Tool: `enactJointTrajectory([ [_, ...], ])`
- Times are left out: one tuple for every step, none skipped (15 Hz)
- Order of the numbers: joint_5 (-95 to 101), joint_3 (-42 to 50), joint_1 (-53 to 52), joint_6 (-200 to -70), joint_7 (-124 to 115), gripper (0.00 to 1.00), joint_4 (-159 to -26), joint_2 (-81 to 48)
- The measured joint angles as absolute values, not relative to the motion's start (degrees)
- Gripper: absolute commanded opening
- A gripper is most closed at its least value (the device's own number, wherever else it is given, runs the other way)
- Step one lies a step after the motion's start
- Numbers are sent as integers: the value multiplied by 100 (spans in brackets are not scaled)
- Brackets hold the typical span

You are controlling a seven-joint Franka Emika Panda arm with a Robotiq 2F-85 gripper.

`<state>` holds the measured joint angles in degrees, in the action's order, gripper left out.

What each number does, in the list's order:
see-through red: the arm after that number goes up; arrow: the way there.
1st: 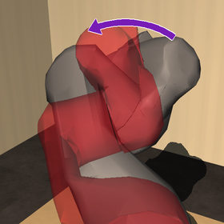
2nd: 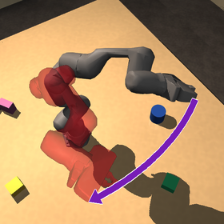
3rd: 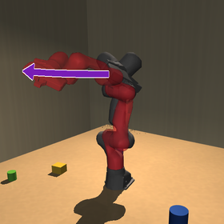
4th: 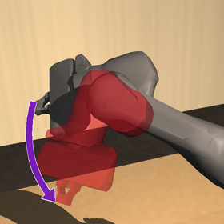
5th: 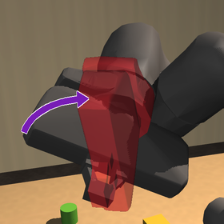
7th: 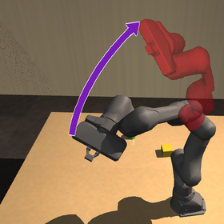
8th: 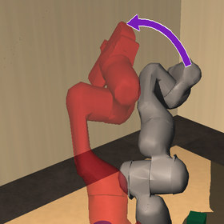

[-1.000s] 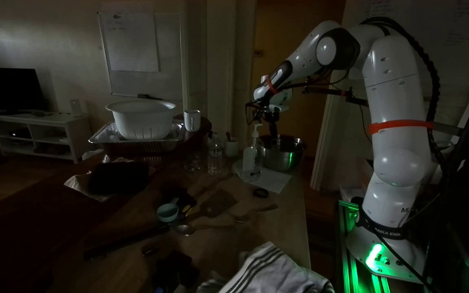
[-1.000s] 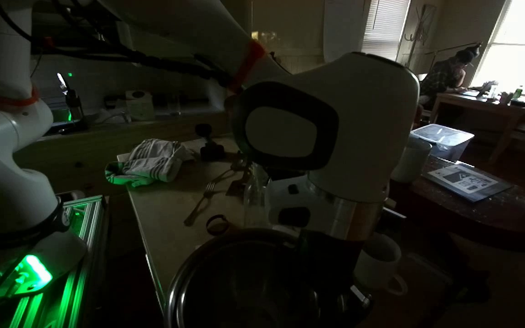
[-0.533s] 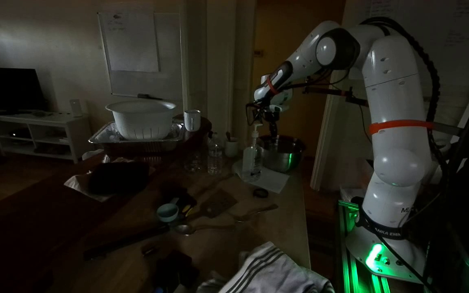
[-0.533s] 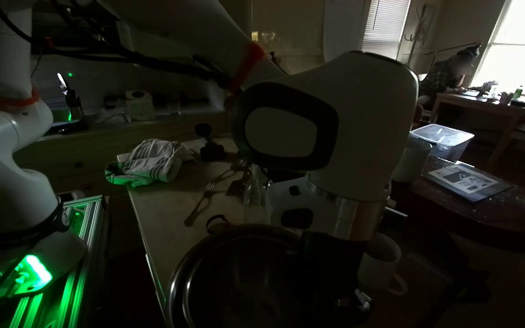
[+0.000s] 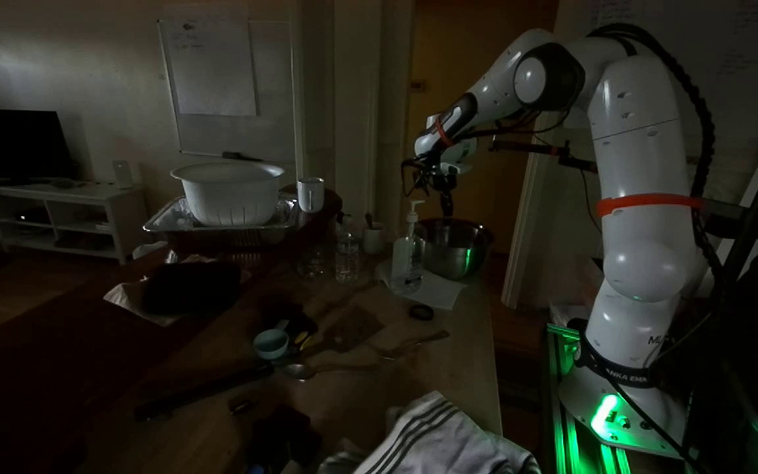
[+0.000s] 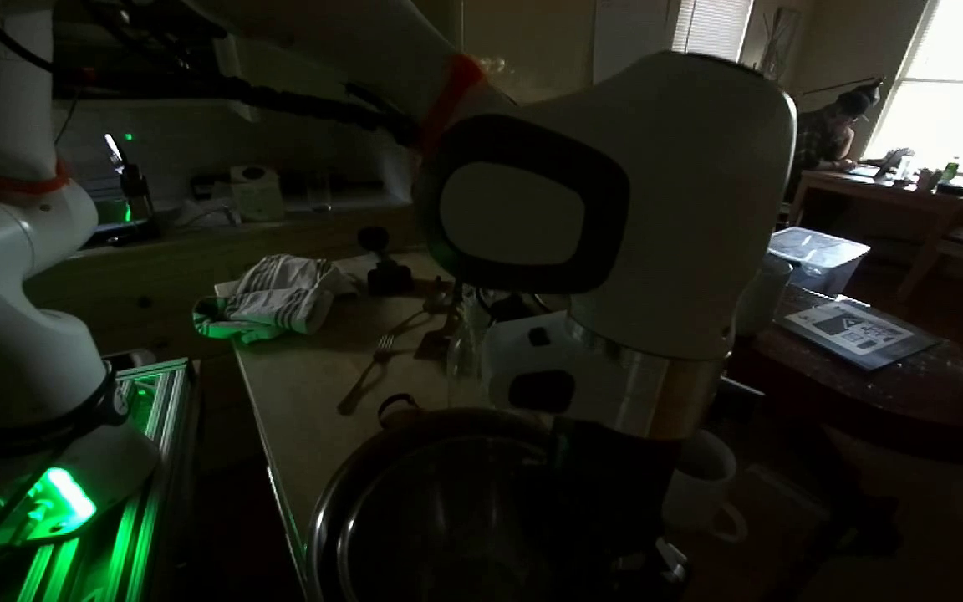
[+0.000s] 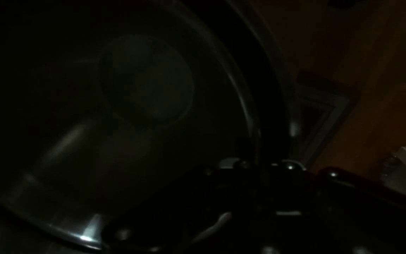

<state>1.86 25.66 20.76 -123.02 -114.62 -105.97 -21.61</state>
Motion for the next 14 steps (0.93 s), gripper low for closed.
enactJointTrajectory([
  [183, 2585, 2095, -12196, -11445, 2, -10544, -2115],
  [178, 2597, 2118, -12078, -11429, 2, -10488, -2066],
  [160, 2601, 2144, -11944, -11410, 2, -10430, -2022],
  [133, 2600, 2169, -11790, -11379, 2, -10366, -1988],
  [105, 2599, 2187, -11635, -11350, 2, -10312, -1960],
  [76, 2597, 2202, -11481, -11331, 2, -10256, -1947],
  [47, 2594, 2214, -11335, -11325, 2, -10205, -1946],
  [17, 2587, 2225, -11229, -11324, 2, -10177, -1946],
  [-12, 2582, 2231, -11160, -11324, 2, -10165, -1949],
  [-41, 2578, 2237, -11095, -11324, 2, -10154, -1955],
  [-74, 2577, 2243, -11045, -11325, 2, -10142, -1959],
  [-101, 2577, 2250, -11004, -11325, 2, -10122, -1966],
  [-105, 2579, 2252, -11000, -11349, 2, -10107, -1969],
  [-105, 2581, 2253, -11000, -11367, 2, -10094, -1970],
])
